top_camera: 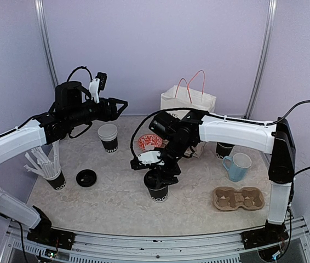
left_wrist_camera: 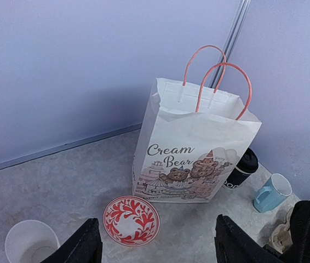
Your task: Pack the takeout coffee
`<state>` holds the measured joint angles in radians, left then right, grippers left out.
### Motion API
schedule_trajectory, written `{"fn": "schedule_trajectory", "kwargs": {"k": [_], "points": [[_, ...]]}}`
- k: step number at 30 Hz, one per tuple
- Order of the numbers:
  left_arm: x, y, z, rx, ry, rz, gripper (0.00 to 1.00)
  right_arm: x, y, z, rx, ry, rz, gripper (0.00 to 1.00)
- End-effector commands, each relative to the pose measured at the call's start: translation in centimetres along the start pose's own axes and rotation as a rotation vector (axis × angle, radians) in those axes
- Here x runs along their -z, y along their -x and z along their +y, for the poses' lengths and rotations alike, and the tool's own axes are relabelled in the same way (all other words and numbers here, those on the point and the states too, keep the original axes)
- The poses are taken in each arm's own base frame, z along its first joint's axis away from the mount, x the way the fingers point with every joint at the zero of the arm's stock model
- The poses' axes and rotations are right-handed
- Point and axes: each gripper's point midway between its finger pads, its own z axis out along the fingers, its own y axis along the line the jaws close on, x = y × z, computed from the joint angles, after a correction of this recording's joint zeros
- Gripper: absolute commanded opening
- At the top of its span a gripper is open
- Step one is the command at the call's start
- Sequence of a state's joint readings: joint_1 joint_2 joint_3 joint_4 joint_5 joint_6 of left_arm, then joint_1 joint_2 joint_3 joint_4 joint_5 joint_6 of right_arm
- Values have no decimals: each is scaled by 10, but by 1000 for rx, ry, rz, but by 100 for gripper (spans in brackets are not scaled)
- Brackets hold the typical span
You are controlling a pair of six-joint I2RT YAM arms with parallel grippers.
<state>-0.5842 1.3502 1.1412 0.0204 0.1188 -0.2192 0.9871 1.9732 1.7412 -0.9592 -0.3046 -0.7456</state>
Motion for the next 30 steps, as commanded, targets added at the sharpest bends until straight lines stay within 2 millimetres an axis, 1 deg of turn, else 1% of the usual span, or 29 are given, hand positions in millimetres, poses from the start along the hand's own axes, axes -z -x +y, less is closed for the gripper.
{"fn": "schedule_trajectory", "kwargs": {"k": [1, 6, 9, 16, 18, 21, 24, 30], "points": [[6, 14, -4, -18, -2, -34, 69, -10, -9, 13, -24, 55, 58, 89], [6, 14, -4, -19, -3, -34, 69, 3, -1, 9, -18, 21, 36, 88], [6, 13, -4, -17, -5, -33, 69, 9, -1, 9, -15, 7, 37, 89], [5, 12, -4, -11, -9, -29, 69, 5, -9, 12, -22, 3, 53, 97], [4, 12, -4, -11, -9, -28, 69, 9, -5, 12, -18, -4, 40, 97], [4, 11, -4, -11, -9, -26, 69, 20, 3, 10, -13, -18, 24, 97], [4, 11, -4, -10, -11, -27, 69, 25, 4, 10, -12, -26, 23, 97], [4, 11, -5, -7, -14, -25, 69, 18, -3, 14, -22, -14, 40, 97]]}}
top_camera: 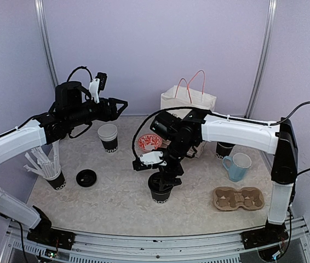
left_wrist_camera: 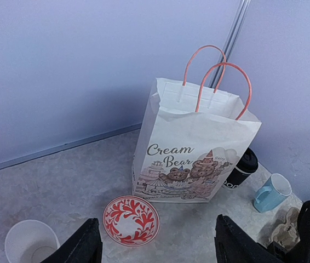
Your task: Pack the takeout coffee
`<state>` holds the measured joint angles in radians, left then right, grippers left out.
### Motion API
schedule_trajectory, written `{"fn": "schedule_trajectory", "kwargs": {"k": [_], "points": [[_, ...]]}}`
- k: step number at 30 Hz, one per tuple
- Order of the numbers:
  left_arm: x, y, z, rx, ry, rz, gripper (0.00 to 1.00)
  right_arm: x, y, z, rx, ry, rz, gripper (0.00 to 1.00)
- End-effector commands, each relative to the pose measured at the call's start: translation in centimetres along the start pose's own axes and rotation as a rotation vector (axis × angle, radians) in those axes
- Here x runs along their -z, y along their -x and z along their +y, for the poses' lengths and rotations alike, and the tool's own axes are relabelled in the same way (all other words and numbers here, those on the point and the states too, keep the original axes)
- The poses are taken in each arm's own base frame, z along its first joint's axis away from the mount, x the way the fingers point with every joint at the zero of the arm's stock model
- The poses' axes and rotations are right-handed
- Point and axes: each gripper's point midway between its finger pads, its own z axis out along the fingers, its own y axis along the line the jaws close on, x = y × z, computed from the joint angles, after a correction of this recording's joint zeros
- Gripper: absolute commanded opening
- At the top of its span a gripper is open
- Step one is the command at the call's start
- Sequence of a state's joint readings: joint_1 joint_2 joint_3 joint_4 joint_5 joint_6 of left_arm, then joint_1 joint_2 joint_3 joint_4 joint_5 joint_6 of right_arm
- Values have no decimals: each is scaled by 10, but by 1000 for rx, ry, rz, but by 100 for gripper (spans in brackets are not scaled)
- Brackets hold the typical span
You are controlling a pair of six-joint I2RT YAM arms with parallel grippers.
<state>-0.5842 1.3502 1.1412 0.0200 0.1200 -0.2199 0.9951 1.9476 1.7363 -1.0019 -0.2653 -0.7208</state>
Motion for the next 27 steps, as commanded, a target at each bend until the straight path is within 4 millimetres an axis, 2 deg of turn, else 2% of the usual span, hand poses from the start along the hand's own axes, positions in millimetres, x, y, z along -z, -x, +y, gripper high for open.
{"fn": "schedule_trajectory", "kwargs": {"k": [1, 12, 16, 19, 23, 27], "points": [[4, 11, -4, -7, -12, -26, 69, 9, 2, 8, 0, -4, -1, 97], [2, 8, -4, -6, -12, -18, 69, -7, -12, 16, -19, 51, 48, 96], [2, 9, -4, -8, -12, -19, 69, -11, -12, 12, -18, 36, 53, 91], [3, 10, -4, -7, -10, -21, 69, -11, -6, 2, -11, 5, 41, 86], [4, 12, -3, -11, -4, -26, 69, -6, 17, -17, 10, -30, -7, 82], [5, 13, -2, -15, 3, -29, 69, -12, 31, -33, 22, -46, -23, 79]]}}
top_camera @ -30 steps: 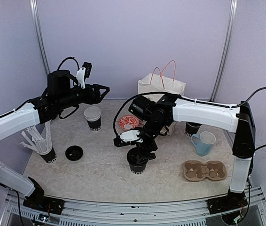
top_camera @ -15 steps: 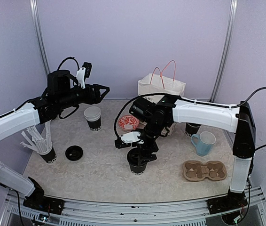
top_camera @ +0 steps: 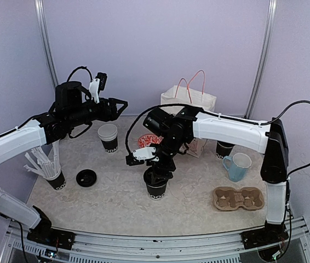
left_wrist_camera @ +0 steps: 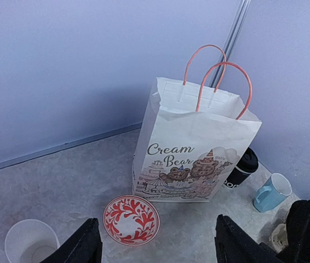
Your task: Pack the takeout coffee
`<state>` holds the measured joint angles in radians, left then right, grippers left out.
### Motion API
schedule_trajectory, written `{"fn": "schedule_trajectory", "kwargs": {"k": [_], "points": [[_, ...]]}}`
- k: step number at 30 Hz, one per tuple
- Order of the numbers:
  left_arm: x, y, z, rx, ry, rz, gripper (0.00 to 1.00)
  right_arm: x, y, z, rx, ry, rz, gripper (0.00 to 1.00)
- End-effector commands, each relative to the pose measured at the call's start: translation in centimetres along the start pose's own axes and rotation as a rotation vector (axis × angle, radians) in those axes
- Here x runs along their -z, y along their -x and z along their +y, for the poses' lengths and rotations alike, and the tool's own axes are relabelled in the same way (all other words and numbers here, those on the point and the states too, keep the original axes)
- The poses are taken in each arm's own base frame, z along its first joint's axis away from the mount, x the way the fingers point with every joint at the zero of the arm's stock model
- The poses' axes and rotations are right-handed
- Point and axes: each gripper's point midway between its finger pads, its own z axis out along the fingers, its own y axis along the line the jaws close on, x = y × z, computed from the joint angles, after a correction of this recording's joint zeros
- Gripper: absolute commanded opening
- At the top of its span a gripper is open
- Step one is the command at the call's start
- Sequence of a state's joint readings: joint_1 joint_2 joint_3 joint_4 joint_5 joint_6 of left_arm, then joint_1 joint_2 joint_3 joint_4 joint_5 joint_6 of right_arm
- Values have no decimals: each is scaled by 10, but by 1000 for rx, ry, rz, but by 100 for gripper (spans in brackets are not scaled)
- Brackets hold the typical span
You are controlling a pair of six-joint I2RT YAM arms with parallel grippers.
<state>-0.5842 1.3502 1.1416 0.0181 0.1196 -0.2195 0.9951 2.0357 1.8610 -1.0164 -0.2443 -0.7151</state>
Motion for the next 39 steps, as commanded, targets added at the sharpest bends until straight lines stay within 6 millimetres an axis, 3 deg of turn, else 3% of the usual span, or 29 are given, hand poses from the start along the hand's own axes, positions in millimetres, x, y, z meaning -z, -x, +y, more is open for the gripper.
{"fn": "schedule_trajectory", "kwargs": {"k": [1, 8, 14, 20, 24, 28, 33, 36, 39], "points": [[6, 14, -1, -17, 5, -33, 69, -7, 22, -16, 24, -23, -28, 79], [12, 22, 4, -17, 19, -55, 69, -20, 46, -50, 40, -77, -51, 78], [16, 27, 6, -15, 22, -68, 69, -9, 54, -40, 36, -46, -103, 79], [24, 35, 13, -64, 87, 0, 76, 29, 63, -30, 33, -65, -167, 84], [34, 32, 0, -138, 170, 120, 78, 61, 49, -26, 27, -127, -193, 89], [41, -7, -17, -171, 202, 295, 78, 97, 13, -22, -3, -207, -200, 92], [40, -91, -60, -225, 87, 580, 78, 134, -33, -20, -71, -287, -270, 96], [33, -138, -79, -252, 50, 739, 77, 141, -54, -18, -111, -319, -286, 97], [26, -166, -96, -264, 13, 819, 77, 141, -64, -17, -139, -323, -308, 98]]}}
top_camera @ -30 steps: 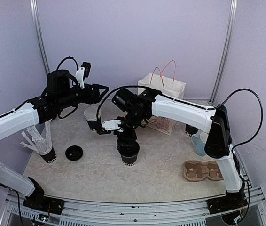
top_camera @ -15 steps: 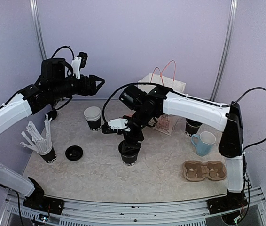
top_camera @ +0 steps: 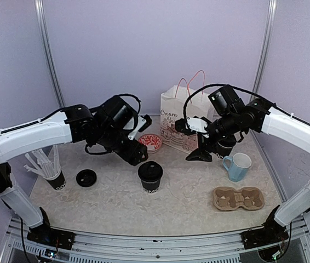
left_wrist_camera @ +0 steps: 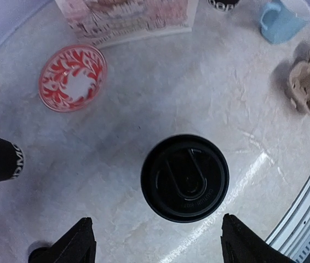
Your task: Pack the takeout coffee
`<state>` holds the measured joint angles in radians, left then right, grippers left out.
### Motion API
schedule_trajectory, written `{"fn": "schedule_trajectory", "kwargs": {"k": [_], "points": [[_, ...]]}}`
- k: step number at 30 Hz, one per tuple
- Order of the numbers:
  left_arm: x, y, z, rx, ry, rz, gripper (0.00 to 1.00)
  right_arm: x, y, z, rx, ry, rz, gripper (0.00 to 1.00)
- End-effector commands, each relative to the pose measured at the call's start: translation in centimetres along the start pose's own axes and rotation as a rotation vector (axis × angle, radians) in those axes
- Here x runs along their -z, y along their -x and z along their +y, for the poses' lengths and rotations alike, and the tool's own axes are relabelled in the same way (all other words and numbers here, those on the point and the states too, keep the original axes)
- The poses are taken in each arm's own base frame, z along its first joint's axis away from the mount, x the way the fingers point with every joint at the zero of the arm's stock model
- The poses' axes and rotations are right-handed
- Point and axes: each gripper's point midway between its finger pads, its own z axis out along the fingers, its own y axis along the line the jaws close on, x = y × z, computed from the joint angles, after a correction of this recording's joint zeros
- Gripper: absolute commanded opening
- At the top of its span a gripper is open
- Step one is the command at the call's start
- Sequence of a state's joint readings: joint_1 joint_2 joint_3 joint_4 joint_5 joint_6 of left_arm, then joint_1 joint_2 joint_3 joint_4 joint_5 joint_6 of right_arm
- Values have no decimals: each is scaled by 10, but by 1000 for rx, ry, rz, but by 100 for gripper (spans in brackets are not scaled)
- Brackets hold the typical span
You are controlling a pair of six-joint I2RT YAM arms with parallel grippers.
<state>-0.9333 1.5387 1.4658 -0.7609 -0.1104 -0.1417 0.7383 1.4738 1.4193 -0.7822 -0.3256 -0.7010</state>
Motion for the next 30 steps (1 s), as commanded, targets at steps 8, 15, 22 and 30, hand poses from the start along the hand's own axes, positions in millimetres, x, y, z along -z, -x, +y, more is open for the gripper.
{"fn": "schedule_trajectory", "kwargs": {"k": [8, 15, 22, 30], "points": [[-48, -44, -48, -42, -64, 246, 78, -5, -8, 4, -37, 2, -67, 98], [-67, -49, -47, -51, -42, 278, 83, -5, -9, 7, -38, 10, -71, 98], [-84, -48, -40, -57, -10, 283, 83, -8, -14, 10, -38, 15, -61, 98], [-96, -52, -35, -45, -16, 290, 73, -12, -16, 9, -42, 17, -49, 98]]}}
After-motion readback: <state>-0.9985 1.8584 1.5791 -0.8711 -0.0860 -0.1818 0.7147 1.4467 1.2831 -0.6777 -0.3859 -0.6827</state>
